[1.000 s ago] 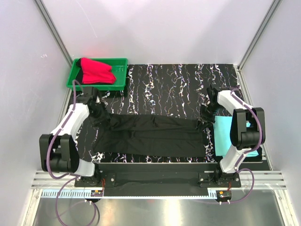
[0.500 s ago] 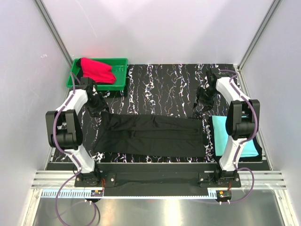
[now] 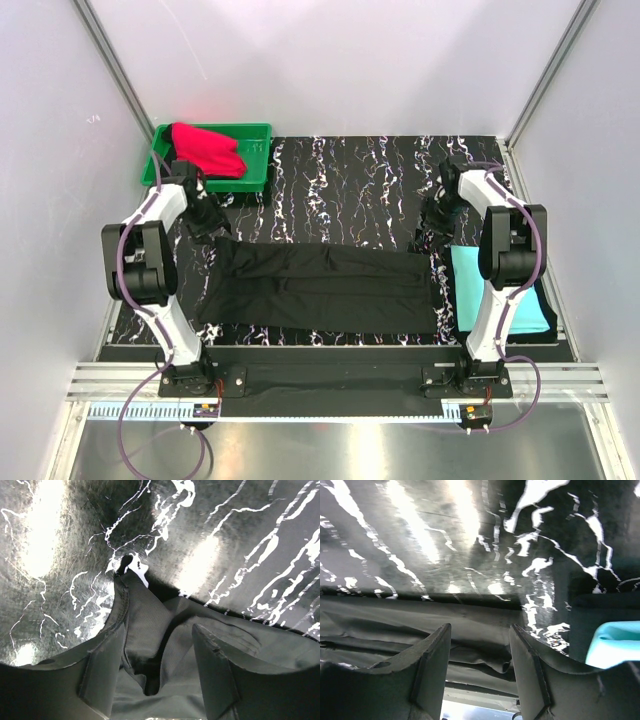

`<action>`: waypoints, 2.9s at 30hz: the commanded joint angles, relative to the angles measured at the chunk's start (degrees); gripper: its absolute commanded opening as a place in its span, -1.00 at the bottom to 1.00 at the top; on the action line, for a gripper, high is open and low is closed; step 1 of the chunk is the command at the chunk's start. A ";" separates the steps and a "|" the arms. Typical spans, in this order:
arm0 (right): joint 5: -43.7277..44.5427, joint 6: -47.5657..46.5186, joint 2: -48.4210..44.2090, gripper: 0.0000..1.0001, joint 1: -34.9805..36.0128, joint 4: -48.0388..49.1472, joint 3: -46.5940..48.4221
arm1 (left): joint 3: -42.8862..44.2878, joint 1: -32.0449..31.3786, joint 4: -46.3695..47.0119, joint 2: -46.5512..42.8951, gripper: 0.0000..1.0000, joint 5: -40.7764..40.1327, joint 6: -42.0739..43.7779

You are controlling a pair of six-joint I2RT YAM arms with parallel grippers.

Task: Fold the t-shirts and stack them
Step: Fold the tshirt

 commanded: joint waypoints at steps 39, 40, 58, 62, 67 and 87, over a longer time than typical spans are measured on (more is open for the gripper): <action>-4.36 1.30 -4.26 0.08 -0.86 4.08 -7.94 | 1.06 3.03 3.33 2.83 -0.31 -0.47 1.51; -5.14 1.30 -3.65 0.07 -0.77 4.17 -7.59 | 0.88 3.03 3.25 2.83 -0.38 -0.47 1.59; -0.68 1.74 1.38 -0.83 -0.86 5.40 -4.08 | 1.76 3.03 3.51 4.94 -1.00 -2.31 2.74; 3.98 1.22 0.40 -1.00 -0.94 4.09 -2.58 | 1.32 3.12 3.42 4.41 -1.00 -4.50 3.09; 2.06 0.95 0.84 -0.78 -0.94 4.26 -1.97 | 1.23 3.03 3.33 3.01 -0.94 -5.04 4.23; -18.59 -0.81 -0.57 0.01 7.92 2.76 2.61 | 0.00 -7.61 0.61 -4.99 0.11 2.26 5.99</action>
